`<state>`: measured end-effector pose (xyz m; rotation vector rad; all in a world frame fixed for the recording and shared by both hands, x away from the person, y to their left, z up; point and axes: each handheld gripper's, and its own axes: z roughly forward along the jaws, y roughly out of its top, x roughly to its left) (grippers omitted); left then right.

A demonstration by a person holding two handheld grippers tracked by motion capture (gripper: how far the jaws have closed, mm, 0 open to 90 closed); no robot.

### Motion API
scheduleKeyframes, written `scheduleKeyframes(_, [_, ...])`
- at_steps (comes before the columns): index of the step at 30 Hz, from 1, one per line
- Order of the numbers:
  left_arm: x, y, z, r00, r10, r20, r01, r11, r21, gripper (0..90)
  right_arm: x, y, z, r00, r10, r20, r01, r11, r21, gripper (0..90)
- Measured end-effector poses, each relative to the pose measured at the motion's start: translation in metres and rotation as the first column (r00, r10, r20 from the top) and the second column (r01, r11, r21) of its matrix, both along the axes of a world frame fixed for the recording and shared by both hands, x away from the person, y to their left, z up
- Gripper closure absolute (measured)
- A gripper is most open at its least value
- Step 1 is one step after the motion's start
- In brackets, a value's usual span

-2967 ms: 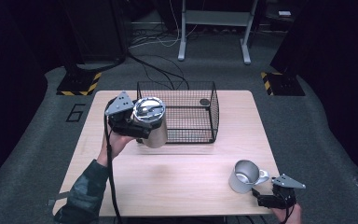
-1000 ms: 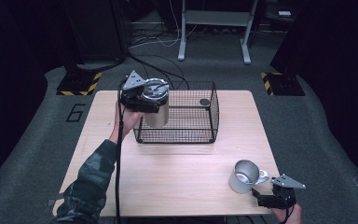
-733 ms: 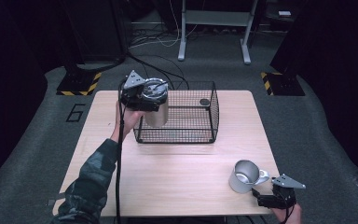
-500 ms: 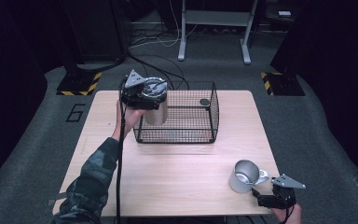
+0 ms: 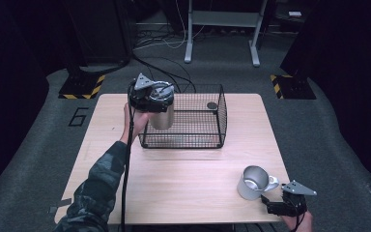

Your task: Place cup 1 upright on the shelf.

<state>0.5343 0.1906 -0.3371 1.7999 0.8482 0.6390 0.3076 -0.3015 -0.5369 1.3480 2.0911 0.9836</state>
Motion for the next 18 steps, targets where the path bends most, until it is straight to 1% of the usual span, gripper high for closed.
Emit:
scheduleKeyframes(2, [0.002, -0.001, -0.003, 0.9999, 0.003, -0.013, -0.003, 1.0, 0.001, 4.2, 0.0, 0.0, 0.0, 1.0, 0.0, 0.0, 0.0, 1.0, 0.0, 0.8])
scheduleKeyframes(3, [0.003, -0.001, -0.004, 0.9999, 0.005, -0.012, -0.005, 1.0, 0.007, 4.2, 0.0, 0.0, 0.0, 1.0, 0.0, 0.0, 0.0, 1.0, 0.0, 0.8])
scheduleKeyframes(4, [0.003, -0.001, -0.004, 0.9999, 0.005, -0.012, -0.005, 1.0, 0.007, 4.2, 0.0, 0.0, 0.0, 1.0, 0.0, 0.0, 0.0, 1.0, 0.0, 0.8])
scheduleKeyframes(9, [0.009, -0.004, -0.013, 0.9995, 0.017, -0.027, -0.017, 0.9998, 0.003, 4.2, 0.0, 0.0, 0.0, 1.0, -0.005, 0.003, 0.005, 1.0, 0.002, 0.8])
scheduleKeyframes(14, [0.012, -0.005, -0.017, 0.999, 0.025, -0.037, -0.024, 0.9997, 0.009, 4.2, 0.0, 0.0, 0.0, 1.0, -0.006, 0.002, 0.006, 1.0, 0.003, 0.8])
scheduleKeyframes(18, [0.017, -0.006, -0.023, 0.9983, 0.041, -0.043, -0.041, 0.9992, 0.003, 4.2, 0.0, 0.0, 0.0, 1.0, -0.007, 0.002, 0.007, 1.0, 0.004, 0.8])
